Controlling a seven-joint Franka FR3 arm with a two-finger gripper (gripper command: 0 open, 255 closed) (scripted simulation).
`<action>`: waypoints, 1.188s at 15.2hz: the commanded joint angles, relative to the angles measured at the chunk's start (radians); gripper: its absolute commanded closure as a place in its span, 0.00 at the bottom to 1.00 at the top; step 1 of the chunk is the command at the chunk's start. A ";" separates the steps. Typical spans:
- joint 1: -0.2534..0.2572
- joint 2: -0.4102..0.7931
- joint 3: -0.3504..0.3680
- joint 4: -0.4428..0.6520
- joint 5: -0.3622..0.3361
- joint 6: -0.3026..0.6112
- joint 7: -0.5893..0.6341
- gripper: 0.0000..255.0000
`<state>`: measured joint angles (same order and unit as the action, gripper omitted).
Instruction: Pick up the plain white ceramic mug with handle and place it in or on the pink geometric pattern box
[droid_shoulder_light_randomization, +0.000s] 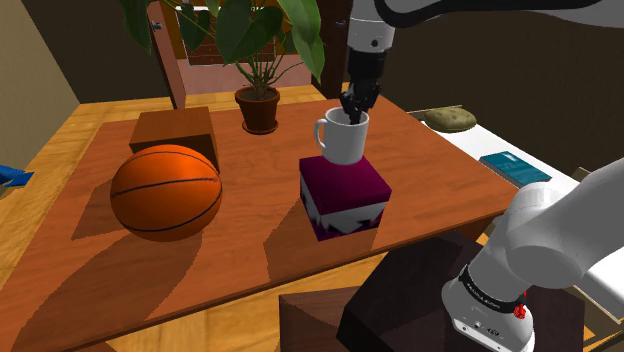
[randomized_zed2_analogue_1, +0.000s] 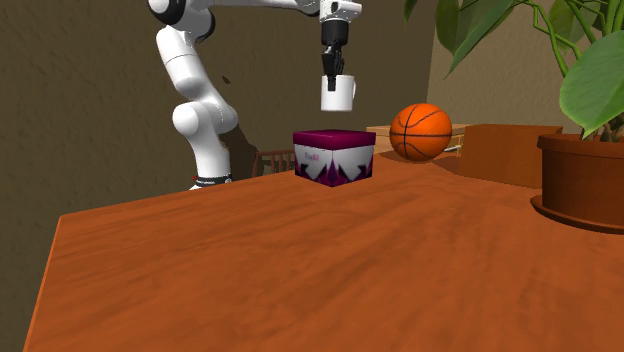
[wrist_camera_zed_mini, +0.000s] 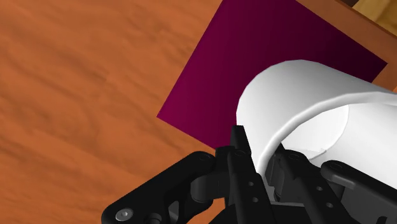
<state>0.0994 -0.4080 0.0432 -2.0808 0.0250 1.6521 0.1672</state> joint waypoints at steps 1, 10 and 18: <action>0.001 -0.004 0.001 -0.032 0.001 0.030 0.001 1.00; 0.001 -0.007 0.002 -0.153 0.002 0.147 0.000 1.00; 0.001 -0.007 0.002 -0.153 0.002 0.147 0.000 0.00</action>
<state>0.1007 -0.4147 0.0456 -2.2337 0.0270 1.7990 0.1667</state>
